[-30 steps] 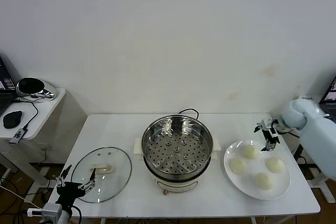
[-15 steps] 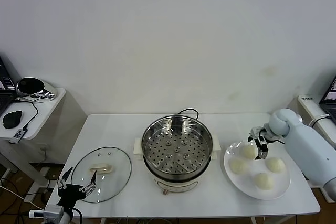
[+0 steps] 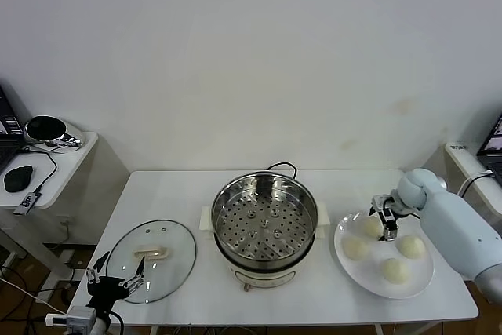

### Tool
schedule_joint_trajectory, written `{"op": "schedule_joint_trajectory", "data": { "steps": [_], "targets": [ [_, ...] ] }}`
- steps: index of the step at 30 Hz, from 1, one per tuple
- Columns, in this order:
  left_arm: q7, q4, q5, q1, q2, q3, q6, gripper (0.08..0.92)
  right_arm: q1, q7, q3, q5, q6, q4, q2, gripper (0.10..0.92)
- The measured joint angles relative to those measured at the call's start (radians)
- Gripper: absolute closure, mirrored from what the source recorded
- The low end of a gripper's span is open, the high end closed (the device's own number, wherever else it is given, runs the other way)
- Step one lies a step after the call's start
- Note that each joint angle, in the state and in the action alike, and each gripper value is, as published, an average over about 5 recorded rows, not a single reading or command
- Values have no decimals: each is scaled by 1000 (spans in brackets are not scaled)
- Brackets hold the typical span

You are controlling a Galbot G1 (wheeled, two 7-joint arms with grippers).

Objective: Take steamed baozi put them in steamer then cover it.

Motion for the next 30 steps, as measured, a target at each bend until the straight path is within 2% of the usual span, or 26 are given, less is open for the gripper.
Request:
{"op": "schedule_joint_trajectory", "data": {
  "steps": [4,8,20,30],
  "targets": [
    [0,1,0,-2,0,1,0,177,-3,5,2,11,-7,3,-3,370],
    [0,1,1,-2,0,3,0,177,-3,4,1,24,-15,12,-11,422],
    [-3,6,0,-14,-4,16,-3,177,61,-31,-43,112,-51,109,-91,443],
    [-8,-6,-4,-15,0,23,-4,177,294,-103,-214,296,-99,188,-113,440]
  ]
}}
